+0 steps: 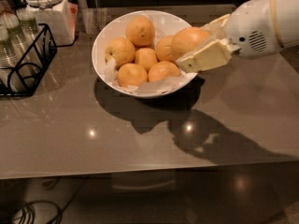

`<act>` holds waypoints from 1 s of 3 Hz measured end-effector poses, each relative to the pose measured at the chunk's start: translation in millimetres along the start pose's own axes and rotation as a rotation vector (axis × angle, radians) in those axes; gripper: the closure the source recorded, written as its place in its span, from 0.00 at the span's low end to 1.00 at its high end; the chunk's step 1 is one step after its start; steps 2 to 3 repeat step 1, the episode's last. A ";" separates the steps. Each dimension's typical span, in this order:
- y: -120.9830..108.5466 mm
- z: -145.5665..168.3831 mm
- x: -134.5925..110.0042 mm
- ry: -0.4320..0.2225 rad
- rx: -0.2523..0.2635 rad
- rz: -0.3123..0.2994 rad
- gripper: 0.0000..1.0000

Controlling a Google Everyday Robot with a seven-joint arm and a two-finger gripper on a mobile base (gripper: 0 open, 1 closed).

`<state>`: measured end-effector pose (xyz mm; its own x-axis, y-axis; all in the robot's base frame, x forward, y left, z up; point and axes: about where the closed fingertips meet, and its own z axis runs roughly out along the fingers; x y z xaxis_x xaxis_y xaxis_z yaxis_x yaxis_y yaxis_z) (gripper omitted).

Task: Pick orange from white bowl

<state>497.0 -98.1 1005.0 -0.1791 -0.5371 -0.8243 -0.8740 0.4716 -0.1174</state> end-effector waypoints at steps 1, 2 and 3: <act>2.9 -44.2 14.0 -0.020 0.028 0.034 1.00; 2.9 -44.2 14.0 -0.020 0.028 0.034 1.00; 2.9 -44.2 14.0 -0.020 0.028 0.034 1.00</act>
Offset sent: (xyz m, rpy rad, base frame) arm 0.0000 0.0000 0.0000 0.0000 0.0000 0.0000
